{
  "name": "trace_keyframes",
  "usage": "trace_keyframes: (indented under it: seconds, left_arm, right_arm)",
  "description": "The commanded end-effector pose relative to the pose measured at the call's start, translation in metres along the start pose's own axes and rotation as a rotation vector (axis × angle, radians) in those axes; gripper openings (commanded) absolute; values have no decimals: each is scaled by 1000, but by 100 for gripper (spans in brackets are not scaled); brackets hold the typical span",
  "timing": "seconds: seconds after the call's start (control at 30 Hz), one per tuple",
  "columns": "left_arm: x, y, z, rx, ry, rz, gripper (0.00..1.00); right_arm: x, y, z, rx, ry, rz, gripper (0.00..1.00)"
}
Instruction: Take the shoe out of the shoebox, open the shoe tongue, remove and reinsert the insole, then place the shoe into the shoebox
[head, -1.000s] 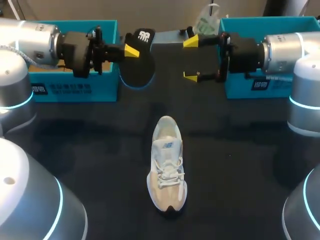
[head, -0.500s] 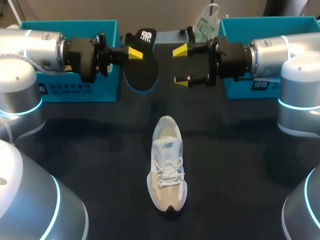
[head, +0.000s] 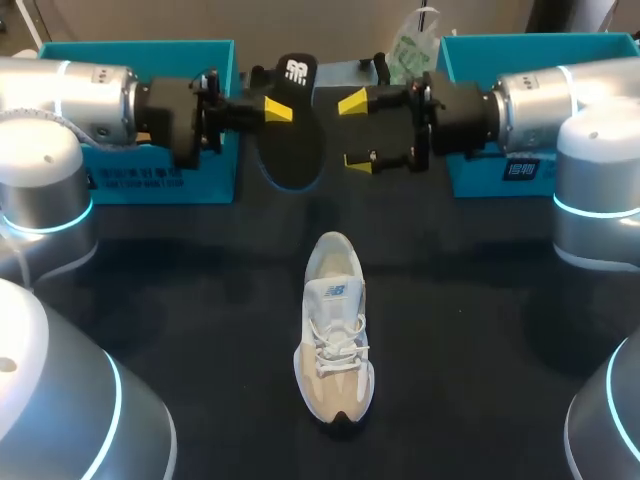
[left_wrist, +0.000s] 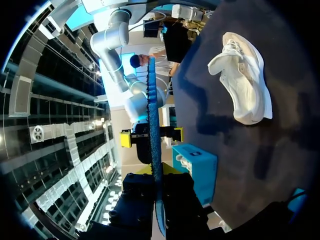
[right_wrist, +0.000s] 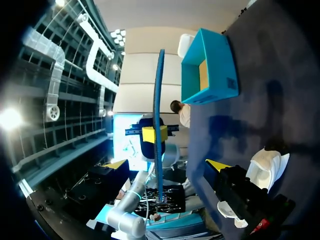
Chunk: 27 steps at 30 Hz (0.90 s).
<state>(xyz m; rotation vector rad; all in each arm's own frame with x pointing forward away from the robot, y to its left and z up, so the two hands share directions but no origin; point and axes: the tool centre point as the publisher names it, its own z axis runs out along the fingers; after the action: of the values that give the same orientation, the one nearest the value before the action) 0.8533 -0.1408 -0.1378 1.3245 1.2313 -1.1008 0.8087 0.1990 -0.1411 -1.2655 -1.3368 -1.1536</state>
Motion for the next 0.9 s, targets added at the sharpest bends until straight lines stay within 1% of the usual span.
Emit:
trace_keyframes:
  seconds: [0.03,0.33,0.53,0.57,0.6,0.63,0.7,0.73,0.77,0.8,0.87,0.9]
  left_arm:
    - [2,2,9,-8,-9,-2,0]
    - [6,5,13,-22,-10,3,0]
    - [6,5,15,-21,-14,4,0]
    - [6,5,15,-20,-15,4,0]
    - [6,5,16,-20,-17,4,0]
    - [6,5,16,-19,-18,4,0]
    - [7,4,16,-18,-18,4,0]
    - [7,4,16,-18,-18,5,0]
    - [8,4,17,-16,-18,7,0]
    - [8,4,17,-15,-17,10,0]
    - [8,4,17,-14,-17,14,0]
    - [8,4,17,-16,-17,20,0]
  right_arm:
    - [6,-3,12,-7,-22,-13,100]
    - [2,-9,25,3,-21,-50,100]
    - [-2,-8,33,15,-18,-49,100]
    - [-3,-7,34,16,-18,-51,97]
    - [-3,-7,35,18,-17,-51,86]
    - [-4,-6,36,21,-13,-55,80]
    - [-5,-5,37,23,-10,-60,78]
    - [-6,-4,38,27,-7,-62,71]
    - [-6,-3,39,28,-6,-63,61]
    - [-6,-2,40,30,-6,-63,49]
    - [-6,-2,40,31,-5,-63,49]
    - [-6,-2,40,31,-5,-64,53]
